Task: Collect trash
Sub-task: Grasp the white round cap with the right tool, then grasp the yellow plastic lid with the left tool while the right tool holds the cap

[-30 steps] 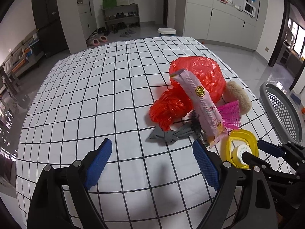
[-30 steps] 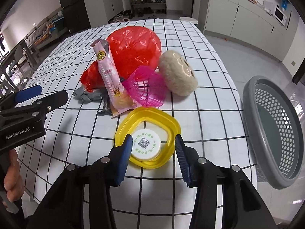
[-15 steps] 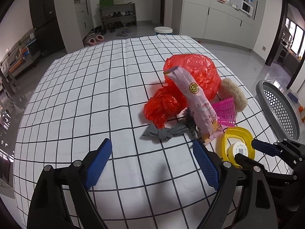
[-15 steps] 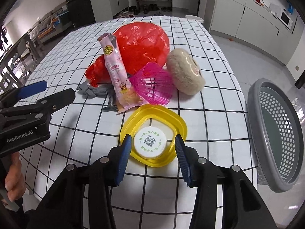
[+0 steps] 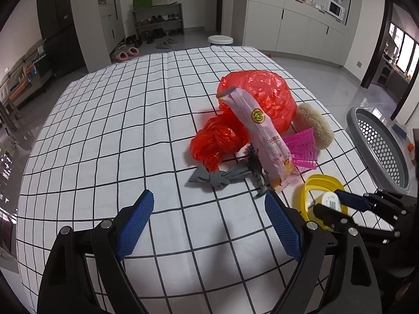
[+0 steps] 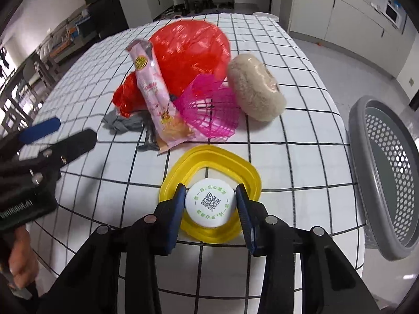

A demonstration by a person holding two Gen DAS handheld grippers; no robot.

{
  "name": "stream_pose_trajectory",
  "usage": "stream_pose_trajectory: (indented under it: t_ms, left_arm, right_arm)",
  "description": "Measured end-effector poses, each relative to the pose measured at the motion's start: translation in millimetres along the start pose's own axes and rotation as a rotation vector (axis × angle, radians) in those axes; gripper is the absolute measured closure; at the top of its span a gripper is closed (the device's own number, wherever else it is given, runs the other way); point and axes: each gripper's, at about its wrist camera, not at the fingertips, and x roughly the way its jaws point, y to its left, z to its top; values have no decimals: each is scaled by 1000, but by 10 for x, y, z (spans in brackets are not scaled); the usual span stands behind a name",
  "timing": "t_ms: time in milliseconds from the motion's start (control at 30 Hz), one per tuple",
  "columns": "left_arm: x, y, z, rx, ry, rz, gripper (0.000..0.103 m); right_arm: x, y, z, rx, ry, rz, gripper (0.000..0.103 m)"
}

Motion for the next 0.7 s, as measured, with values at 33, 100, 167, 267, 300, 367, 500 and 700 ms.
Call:
stream_pose_trajectory:
  t_ms: [33, 100, 167, 267, 300, 367, 500, 700]
  left_arm:
    - [-5, -19, -5, 3, 0, -3, 18]
    - [-11, -64, -9, 10, 3, -11, 18]
    - [-20, -142, -14, 23, 7, -29, 18]
    - [-12, -267, -18, 45, 18, -59, 18]
    - [-9, -303, -17, 52, 21, -67, 18]
    - [5, -396, -21, 72, 28, -89, 18]
    - [46, -627, -13, 111, 53, -167, 16]
    - [114, -944, -34, 172, 77, -219, 13]
  right_arm:
    - [-8, -27, 25, 5, -7, 3, 65]
    - [-112, -91, 33, 24, -33, 6, 65]
    - [-195, -139, 42, 39, -52, -4, 65]
    - [-339, -325, 41, 79, -72, -48, 65]
    - [-383, -410, 23, 100, -77, -64, 65]
    - [-445, -563, -32, 141, -84, -90, 65]
    - [-529, -878, -152, 226, -80, -142, 65]
    - [-588, -1147, -340, 300, -73, -187, 65]
